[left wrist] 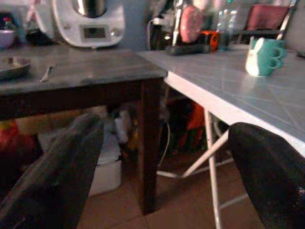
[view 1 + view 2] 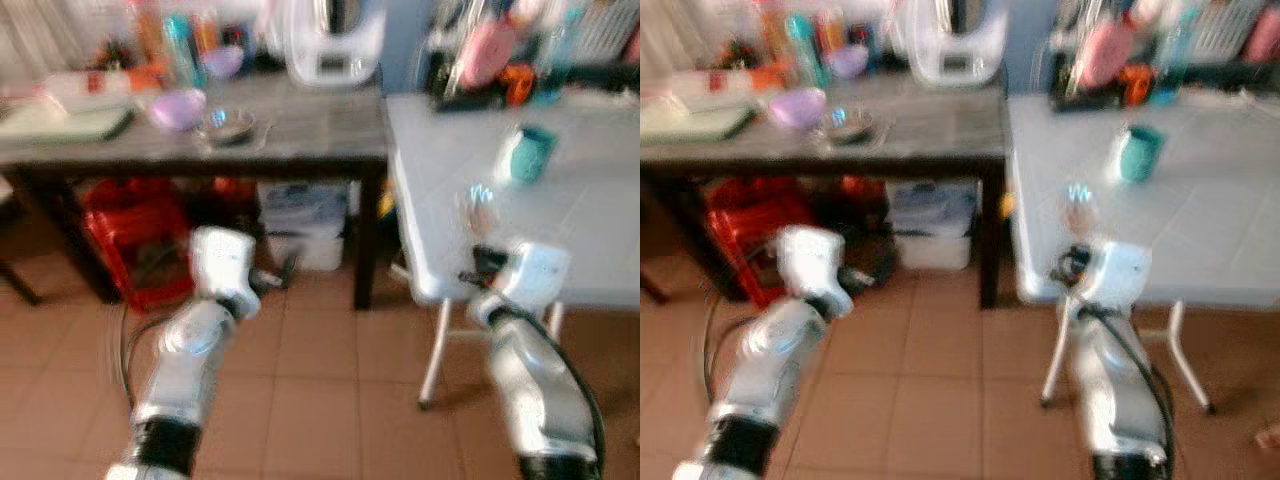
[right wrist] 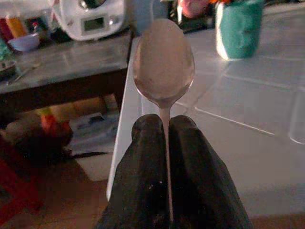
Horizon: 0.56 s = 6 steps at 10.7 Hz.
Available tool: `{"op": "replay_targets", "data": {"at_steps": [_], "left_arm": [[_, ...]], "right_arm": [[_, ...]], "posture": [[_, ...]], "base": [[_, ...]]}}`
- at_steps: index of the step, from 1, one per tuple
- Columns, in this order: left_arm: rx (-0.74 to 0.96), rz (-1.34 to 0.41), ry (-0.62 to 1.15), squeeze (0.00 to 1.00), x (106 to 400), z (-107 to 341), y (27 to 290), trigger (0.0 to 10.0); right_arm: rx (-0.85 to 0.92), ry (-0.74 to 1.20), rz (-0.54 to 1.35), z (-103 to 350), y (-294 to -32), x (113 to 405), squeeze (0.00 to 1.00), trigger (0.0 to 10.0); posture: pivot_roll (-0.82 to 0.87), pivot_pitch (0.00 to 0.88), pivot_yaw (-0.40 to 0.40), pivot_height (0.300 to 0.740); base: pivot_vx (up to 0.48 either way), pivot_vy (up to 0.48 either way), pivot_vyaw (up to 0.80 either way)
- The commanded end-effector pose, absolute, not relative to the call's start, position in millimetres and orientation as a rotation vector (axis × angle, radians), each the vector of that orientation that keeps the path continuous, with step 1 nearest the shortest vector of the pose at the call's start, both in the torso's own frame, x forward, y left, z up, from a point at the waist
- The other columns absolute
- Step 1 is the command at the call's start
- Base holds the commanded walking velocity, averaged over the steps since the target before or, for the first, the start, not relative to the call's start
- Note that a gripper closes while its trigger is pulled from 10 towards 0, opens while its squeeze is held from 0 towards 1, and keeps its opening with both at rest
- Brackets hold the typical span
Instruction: Setting the table
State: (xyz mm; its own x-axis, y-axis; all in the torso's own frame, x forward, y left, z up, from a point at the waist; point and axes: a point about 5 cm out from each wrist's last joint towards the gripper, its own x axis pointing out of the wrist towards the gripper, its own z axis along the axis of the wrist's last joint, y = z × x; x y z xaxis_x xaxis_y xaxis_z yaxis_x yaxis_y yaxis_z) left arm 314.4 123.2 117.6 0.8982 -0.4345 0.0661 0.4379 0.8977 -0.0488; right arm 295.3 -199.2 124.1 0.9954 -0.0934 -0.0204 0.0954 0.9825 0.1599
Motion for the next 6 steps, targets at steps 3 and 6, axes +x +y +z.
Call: {"op": "replay_targets", "data": {"at_steps": [3,6], "left_arm": [[-0.036,-0.436,-0.07,0.0,316.8,122.2,128.5,10.0],[-0.031,-0.433,-0.066,0.0,316.8,121.1,127.2,10.0]], "right_arm": [[0.171,-0.016,-0.082,130.2,-192.7,297.9,0.0,10.0],[0.168,-0.015,-0.083,129.7,-193.5,297.3,0.0,10.0]], "posture": [[-0.01,0.0,0.031,0.74],[-0.01,0.0,0.029,0.74]], "base": [[0.0,0.48,0.0],[0.0,0.48,0.0]]}}
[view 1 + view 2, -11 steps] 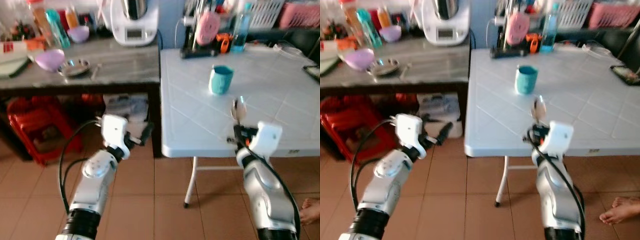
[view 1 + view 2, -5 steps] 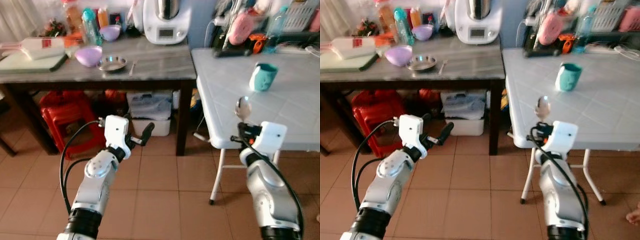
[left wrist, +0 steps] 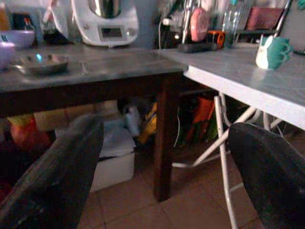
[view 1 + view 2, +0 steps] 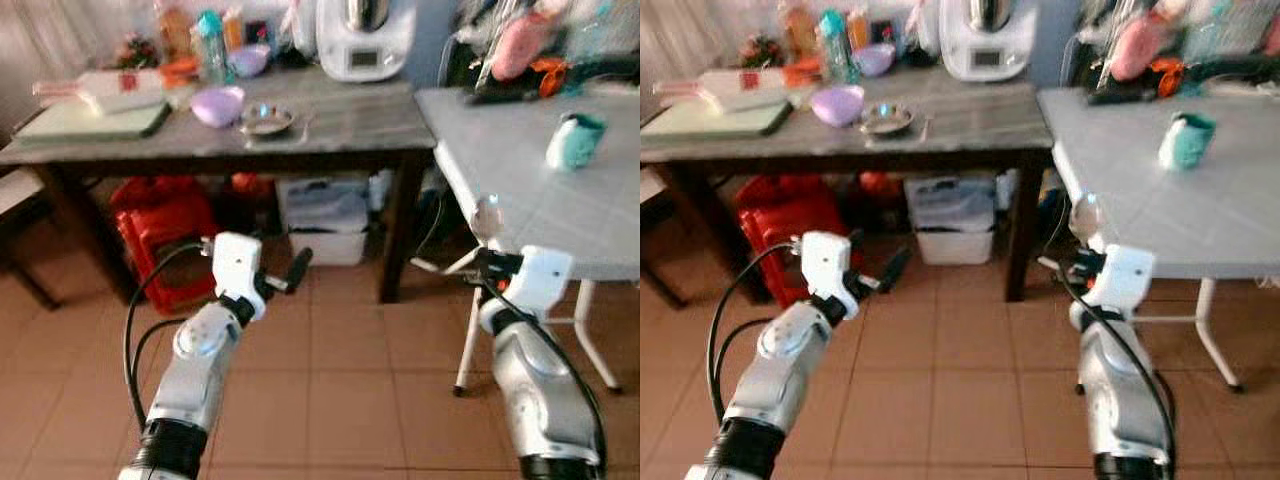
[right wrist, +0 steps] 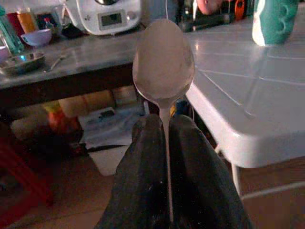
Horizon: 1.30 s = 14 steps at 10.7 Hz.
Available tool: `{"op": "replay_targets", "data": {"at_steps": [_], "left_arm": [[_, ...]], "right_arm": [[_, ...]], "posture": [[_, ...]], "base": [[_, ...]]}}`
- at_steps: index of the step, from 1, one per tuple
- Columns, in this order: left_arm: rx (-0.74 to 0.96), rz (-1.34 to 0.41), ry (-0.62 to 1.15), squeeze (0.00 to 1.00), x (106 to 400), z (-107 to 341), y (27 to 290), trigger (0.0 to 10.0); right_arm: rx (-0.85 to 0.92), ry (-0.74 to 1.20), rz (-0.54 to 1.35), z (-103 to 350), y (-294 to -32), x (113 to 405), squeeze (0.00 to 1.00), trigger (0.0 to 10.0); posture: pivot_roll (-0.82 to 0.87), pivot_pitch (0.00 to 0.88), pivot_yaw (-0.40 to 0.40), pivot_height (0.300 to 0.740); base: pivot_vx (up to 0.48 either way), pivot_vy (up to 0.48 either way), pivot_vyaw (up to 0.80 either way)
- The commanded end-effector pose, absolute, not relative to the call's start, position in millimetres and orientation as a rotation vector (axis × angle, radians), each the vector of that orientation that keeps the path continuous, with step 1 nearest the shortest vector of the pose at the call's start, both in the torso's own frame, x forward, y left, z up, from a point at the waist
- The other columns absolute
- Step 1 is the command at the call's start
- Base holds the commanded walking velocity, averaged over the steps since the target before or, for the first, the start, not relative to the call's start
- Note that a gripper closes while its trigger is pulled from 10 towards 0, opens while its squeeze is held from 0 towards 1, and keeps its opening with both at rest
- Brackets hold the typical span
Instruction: Setting the table
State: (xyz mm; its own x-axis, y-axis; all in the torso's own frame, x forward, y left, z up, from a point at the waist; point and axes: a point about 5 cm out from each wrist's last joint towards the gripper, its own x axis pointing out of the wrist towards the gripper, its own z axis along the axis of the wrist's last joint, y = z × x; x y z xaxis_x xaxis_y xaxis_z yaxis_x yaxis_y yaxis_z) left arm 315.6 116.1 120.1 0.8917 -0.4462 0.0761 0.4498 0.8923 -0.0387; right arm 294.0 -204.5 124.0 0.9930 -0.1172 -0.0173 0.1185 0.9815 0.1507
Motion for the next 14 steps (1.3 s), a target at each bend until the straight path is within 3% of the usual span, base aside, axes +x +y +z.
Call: {"op": "replay_targets", "data": {"at_steps": [1,5,7,14], "left_arm": [[-0.03,-0.433,-0.065,0.0,317.2,121.0,127.1,10.0],[-0.025,-0.404,-0.065,0.0,318.0,120.8,127.1,10.0],[-0.049,-0.458,-0.059,0.0,313.6,118.8,127.2,10.0],[-0.077,-0.497,-0.07,0.0,311.8,121.5,123.9,10.0]], "right_arm": [[0.168,-0.016,-0.082,129.7,-193.5,297.5,0.0,10.0],[0.165,-0.017,-0.079,129.5,-193.0,297.3,0.0,10.0],[0.16,-0.018,-0.079,129.0,-193.6,296.1,0.0,10.0],[0.158,-0.018,-0.079,129.2,-193.9,296.1,0.0,10.0]], "posture": [[-0.01,0.0,0.029,0.74],[-0.01,0.0,0.03,0.74],[-0.01,0.0,0.03,0.74],[-0.01,0.0,0.029,0.74]], "base": [[0.0,0.48,0.0],[0.0,0.455,0.0],[0.0,0.0,0.0],[0.345,0.0,0.13]]}}
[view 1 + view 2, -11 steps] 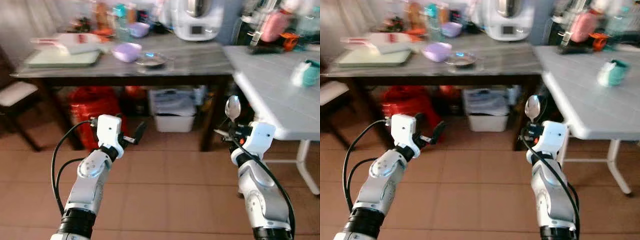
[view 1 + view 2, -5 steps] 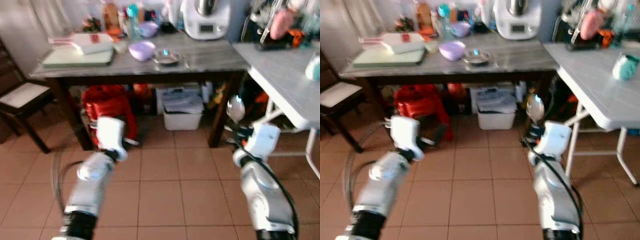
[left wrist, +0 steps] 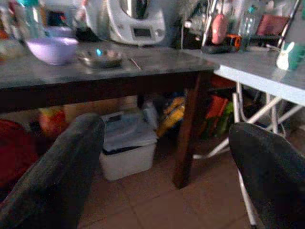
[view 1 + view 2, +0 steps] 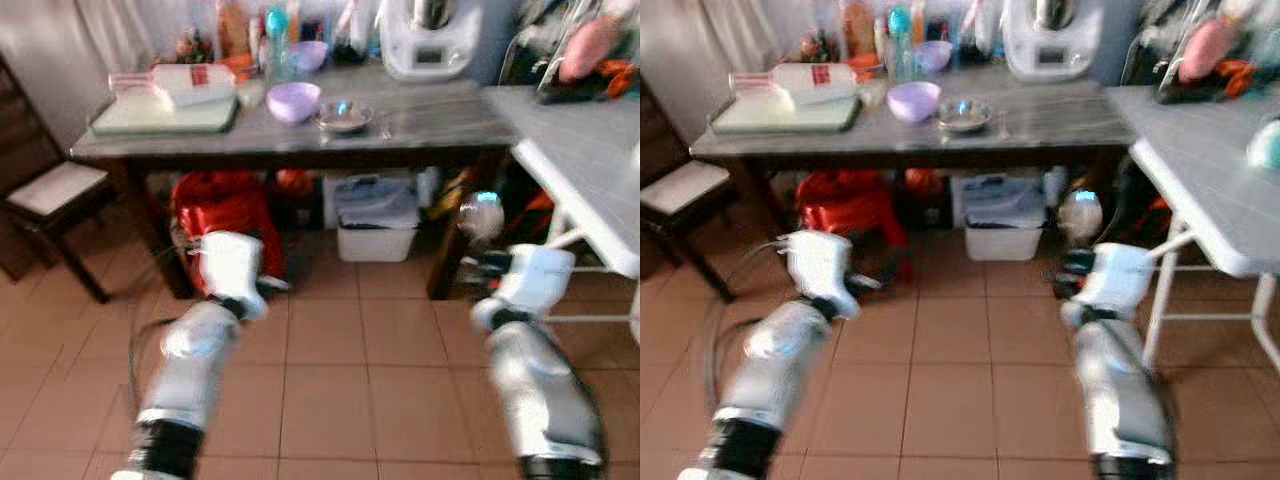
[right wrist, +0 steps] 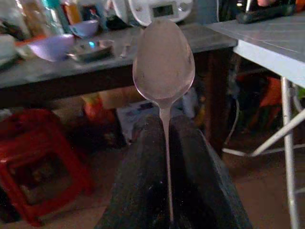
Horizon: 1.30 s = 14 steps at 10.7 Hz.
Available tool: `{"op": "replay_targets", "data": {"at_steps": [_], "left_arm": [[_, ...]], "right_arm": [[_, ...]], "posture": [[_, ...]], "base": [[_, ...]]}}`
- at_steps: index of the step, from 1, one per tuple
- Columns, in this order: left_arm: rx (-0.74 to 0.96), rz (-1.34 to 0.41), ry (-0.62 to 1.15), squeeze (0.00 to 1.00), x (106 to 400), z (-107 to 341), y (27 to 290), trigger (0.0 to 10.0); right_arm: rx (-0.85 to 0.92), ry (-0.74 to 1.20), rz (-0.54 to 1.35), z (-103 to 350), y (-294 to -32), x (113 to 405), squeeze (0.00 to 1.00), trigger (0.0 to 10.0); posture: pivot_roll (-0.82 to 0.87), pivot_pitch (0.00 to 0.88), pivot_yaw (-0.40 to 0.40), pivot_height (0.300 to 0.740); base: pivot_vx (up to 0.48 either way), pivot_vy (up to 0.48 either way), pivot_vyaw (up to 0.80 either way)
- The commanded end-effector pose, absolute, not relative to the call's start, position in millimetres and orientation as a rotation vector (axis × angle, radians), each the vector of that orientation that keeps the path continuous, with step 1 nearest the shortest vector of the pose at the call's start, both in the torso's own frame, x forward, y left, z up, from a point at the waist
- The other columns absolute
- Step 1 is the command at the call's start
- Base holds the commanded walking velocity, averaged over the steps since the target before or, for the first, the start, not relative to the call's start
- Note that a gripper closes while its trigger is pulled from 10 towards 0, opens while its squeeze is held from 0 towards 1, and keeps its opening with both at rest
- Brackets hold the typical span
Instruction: Setting the table
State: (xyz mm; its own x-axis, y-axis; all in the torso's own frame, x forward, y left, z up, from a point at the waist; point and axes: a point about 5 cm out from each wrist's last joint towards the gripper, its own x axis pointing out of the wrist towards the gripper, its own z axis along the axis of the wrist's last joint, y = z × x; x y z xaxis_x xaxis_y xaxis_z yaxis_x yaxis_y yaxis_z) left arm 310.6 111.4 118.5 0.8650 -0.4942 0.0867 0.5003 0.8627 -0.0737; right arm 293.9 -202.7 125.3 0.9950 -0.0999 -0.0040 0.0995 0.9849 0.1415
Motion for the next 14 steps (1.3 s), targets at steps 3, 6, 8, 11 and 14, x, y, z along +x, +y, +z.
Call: {"op": "replay_targets", "data": {"at_steps": [3,6,8,11,14], "left_arm": [[-0.086,-0.524,-0.061,0.0,308.1,119.4,116.2,10.0],[-0.097,-0.543,-0.051,0.0,303.1,117.3,110.4,10.0],[-0.099,-0.556,-0.046,0.0,301.6,116.9,107.5,10.0],[-0.1,-0.564,-0.044,0.0,301.0,117.4,106.2,10.0],[-0.107,-0.571,-0.041,0.0,298.8,117.2,102.9,10.0]], "right_arm": [[0.154,-0.015,-0.08,129.0,-194.4,296.3,0.0,10.0],[0.155,-0.013,-0.078,129.0,-193.0,296.9,0.0,10.0],[0.156,-0.013,-0.074,128.5,-192.6,297.7,0.0,10.0],[0.159,-0.016,-0.071,129.0,-191.9,299.4,0.0,10.0],[0.154,-0.016,-0.064,129.0,-191.7,298.5,0.0,10.0]], "posture": [[-0.01,0.0,0.029,0.74],[-0.01,0.0,0.031,0.74],[-0.01,0.0,0.032,0.74],[-0.01,0.0,0.031,0.74],[-0.01,0.0,0.027,0.74]], "base": [[0.339,0.0,0.0],[0.345,0.0,0.0],[0.347,0.0,0.0],[0.349,0.0,0.0],[0.358,0.0,0.0]]}}
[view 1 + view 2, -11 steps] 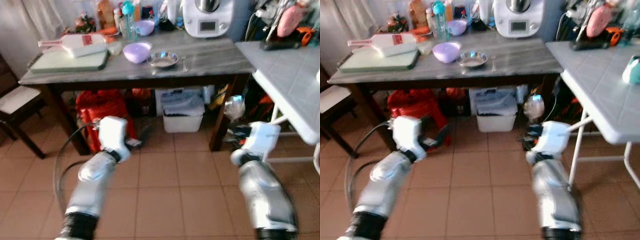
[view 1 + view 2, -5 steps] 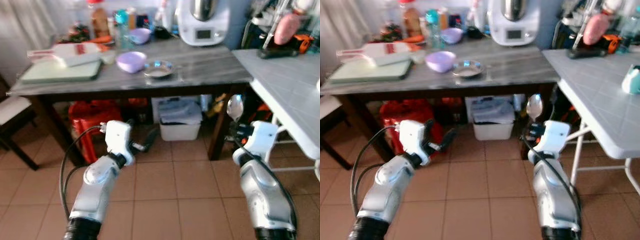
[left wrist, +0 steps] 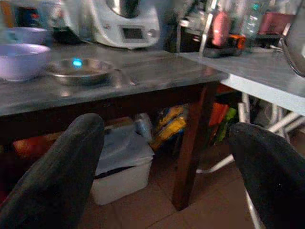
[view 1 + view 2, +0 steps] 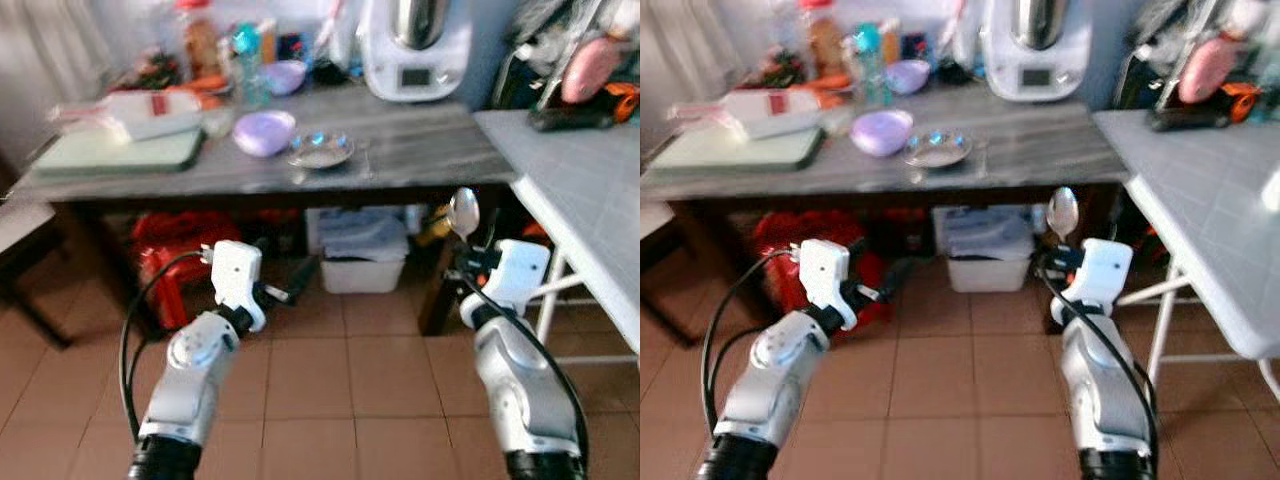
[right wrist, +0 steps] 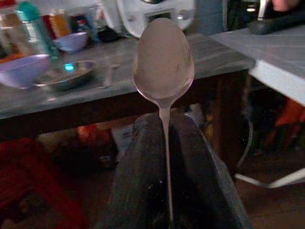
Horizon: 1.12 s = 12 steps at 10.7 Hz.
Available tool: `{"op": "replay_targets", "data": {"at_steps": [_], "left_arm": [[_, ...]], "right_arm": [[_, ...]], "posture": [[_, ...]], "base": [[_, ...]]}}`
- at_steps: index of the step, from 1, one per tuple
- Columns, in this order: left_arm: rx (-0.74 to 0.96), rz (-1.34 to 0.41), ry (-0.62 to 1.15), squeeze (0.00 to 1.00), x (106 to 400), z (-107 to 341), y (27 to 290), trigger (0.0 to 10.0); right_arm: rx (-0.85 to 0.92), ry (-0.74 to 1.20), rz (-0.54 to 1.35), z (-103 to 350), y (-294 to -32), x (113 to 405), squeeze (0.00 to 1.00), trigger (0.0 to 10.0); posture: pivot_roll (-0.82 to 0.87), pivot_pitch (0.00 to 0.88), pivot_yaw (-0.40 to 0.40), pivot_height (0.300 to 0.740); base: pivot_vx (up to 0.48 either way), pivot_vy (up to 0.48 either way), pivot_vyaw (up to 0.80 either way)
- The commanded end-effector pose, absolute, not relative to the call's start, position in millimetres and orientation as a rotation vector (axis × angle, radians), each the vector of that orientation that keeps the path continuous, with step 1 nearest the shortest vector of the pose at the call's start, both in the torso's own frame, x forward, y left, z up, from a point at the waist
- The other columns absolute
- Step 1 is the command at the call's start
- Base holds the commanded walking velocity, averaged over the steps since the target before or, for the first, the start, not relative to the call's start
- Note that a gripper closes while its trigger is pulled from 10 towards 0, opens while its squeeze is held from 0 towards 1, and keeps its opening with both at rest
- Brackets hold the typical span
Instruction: Setting the table
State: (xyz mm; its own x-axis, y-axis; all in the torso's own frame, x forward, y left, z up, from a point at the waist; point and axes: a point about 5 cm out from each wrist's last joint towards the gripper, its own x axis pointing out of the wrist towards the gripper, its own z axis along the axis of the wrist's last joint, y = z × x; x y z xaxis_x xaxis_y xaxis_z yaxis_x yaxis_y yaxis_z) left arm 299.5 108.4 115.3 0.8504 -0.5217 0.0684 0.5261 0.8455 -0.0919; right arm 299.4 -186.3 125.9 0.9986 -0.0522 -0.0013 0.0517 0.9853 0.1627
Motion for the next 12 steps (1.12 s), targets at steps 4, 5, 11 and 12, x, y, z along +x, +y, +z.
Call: {"op": "replay_targets", "data": {"at_steps": [4,5,11,12], "left_arm": [[-0.106,-0.576,-0.032,0.0,297.3,114.8,103.4,10.0],[-0.089,-0.555,-0.046,0.0,297.9,116.4,106.9,10.0],[0.053,-0.308,-0.042,0.0,265.8,103.3,163.2,10.0],[0.052,-0.313,-0.036,0.0,262.0,102.1,162.8,10.0]], "right_arm": [[0.152,-0.015,-0.074,128.7,-193.9,297.4,0.0,10.0],[0.152,-0.02,-0.078,129.4,-194.2,297.1,0.0,10.0],[0.115,-0.055,-0.141,133.1,-202.6,266.7,0.0,10.0],[0.116,-0.054,-0.148,132.5,-202.5,264.7,0.0,10.0]], "posture": [[-0.01,0.0,0.028,0.74],[-0.01,0.0,0.028,0.74],[0.0,0.0,0.028,0.74],[0.01,0.0,0.032,0.74]], "base": [[0.368,0.0,0.25],[0.368,0.0,0.0],[0.378,0.0,0.0],[0.386,0.0,0.0]]}}
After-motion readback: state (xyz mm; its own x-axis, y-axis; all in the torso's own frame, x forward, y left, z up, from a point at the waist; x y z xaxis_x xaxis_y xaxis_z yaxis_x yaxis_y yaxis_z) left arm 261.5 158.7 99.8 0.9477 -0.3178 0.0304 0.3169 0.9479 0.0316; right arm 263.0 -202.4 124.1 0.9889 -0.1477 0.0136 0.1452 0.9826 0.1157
